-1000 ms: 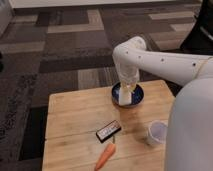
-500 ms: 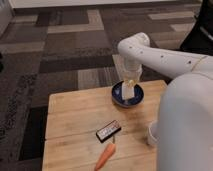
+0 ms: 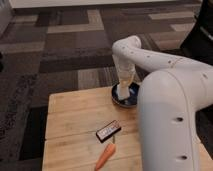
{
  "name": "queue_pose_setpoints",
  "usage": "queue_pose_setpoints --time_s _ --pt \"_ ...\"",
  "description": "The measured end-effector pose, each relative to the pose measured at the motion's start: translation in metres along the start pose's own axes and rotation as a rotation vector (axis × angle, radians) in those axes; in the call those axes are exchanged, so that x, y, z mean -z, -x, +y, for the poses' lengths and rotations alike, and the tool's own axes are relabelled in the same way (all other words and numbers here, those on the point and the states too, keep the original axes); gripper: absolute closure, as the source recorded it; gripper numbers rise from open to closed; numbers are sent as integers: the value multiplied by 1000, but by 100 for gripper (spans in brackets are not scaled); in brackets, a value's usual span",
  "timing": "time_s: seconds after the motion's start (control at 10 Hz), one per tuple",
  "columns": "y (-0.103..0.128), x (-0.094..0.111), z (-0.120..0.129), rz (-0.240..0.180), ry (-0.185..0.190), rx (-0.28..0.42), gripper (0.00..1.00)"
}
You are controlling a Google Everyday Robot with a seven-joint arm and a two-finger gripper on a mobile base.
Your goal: Wipe the white sponge on the table
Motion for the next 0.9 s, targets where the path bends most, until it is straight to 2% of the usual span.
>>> queue_pose_setpoints --time_s 0.2,0.5,0.7,0.9 --pt "5 -16 -4 41 6 -3 100" --pt "13 -22 -43 56 -8 -82 100" --pt "-1 -28 -80 81 -32 -177 100" --pt "-17 -38 -89 117 -41 -205 100"
